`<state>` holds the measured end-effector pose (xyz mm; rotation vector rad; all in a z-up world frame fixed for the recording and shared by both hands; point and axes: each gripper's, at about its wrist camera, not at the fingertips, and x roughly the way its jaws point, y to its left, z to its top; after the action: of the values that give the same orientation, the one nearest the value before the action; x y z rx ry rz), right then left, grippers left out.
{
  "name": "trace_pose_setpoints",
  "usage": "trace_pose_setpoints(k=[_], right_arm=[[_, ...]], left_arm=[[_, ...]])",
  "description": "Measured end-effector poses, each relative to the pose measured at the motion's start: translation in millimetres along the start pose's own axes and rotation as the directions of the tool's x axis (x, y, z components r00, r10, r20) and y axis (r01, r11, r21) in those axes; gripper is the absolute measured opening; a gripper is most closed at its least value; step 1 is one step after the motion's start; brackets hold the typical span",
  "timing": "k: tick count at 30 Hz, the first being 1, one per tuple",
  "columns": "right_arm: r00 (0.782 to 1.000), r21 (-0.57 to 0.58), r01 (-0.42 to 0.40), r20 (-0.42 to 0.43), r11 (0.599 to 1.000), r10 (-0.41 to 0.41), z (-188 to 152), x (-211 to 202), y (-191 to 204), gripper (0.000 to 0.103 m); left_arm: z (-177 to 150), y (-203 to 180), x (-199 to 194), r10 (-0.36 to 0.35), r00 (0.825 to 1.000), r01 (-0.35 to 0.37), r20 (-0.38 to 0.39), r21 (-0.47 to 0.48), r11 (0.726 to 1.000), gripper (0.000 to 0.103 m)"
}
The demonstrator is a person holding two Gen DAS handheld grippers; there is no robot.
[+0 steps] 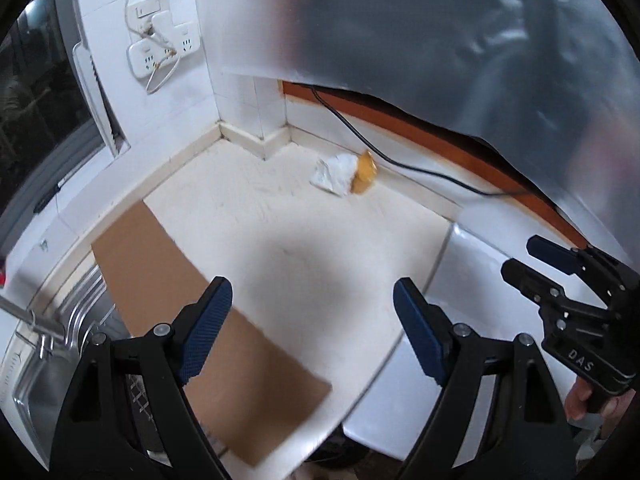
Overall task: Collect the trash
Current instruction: 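Move both tools back up to the counter corner toward the paper bag, then grasp the white paper bag with the left gripper while the right grasps the yellow wrapper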
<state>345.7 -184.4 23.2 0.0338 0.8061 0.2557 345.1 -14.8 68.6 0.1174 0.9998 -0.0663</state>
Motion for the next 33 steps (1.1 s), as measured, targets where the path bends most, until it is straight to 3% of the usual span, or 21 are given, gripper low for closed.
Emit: trace_pose_setpoints(k=[7,16,33], right_arm=[[1.0,0.044,-0.012,-0.003,0.999,0.013,21.4,62.6,-28.1,0.049],[1.0,0.129,-0.014,0.008,0.991,0.013,27.9,118.9,-48.2,0.049],[0.997,0.322,0.043,0.053,0.946,-0.064,38.8,251.2,-45.1,0.048]], left_arm=[[36.9,-9.0,58.8,0.018,1.0,-0.018,-0.02,-0.008,1.0,0.081],[68.0,-9.2,127.9,-0.019,0.998,0.019,-0.058,0.003,1.0,0.081],[124.5,3.1,290.9,-0.195,0.974,0.198,-0.111,0.014,0.98,0.081]])
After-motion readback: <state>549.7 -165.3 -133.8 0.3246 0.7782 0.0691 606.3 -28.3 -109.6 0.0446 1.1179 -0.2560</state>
